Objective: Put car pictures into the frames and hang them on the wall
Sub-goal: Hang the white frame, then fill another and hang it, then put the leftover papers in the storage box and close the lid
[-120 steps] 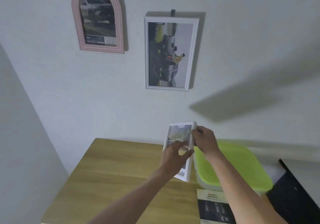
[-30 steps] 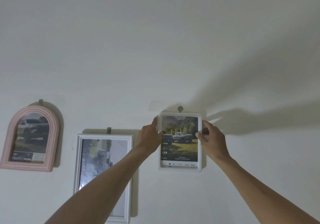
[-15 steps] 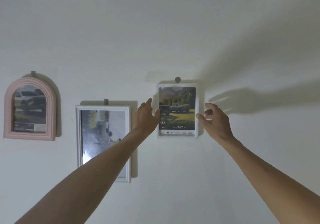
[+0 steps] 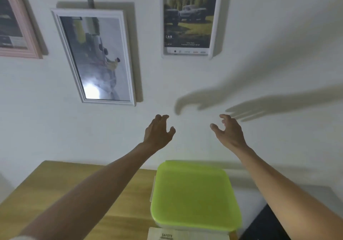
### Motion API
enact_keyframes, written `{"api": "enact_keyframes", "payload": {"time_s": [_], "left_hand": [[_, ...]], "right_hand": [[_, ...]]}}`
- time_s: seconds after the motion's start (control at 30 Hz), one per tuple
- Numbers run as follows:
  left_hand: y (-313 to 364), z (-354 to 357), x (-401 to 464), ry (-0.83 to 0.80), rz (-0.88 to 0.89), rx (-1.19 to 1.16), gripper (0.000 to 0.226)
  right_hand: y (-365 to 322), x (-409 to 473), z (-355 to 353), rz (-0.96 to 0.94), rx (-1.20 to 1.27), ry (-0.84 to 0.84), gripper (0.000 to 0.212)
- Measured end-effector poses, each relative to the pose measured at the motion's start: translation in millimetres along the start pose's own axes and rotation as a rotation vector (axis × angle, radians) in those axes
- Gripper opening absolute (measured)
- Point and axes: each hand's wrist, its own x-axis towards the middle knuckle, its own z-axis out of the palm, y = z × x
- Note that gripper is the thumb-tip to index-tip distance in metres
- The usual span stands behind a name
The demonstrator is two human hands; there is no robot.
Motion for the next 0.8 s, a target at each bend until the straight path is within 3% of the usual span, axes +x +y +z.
{"api": "enact_keyframes", "payload": {"time_s": [0.27, 0.47, 0.67, 0.8], "left_hand": [[-60, 97, -93, -0.502, -0.513, 0.146, 0.059], [-76, 128, -127, -0.662, -0.691, 0.141, 0.059], [-77, 143, -141, -0.617, -0.818, 0.024, 0.050], [-78, 145, -143, -0.517, -0.877, -0.019, 0.040]], "right_hand": [[142, -66, 58, 0.469, -0.256, -0.452, 0.074], [187, -83, 70, 0.571, -0.304, -0.586, 0.080], [196, -86, 79, 0.562, -0.222, -0.560, 0.044], [199, -82, 75, 0.643, -0.080, -0.518, 0.039]]}}
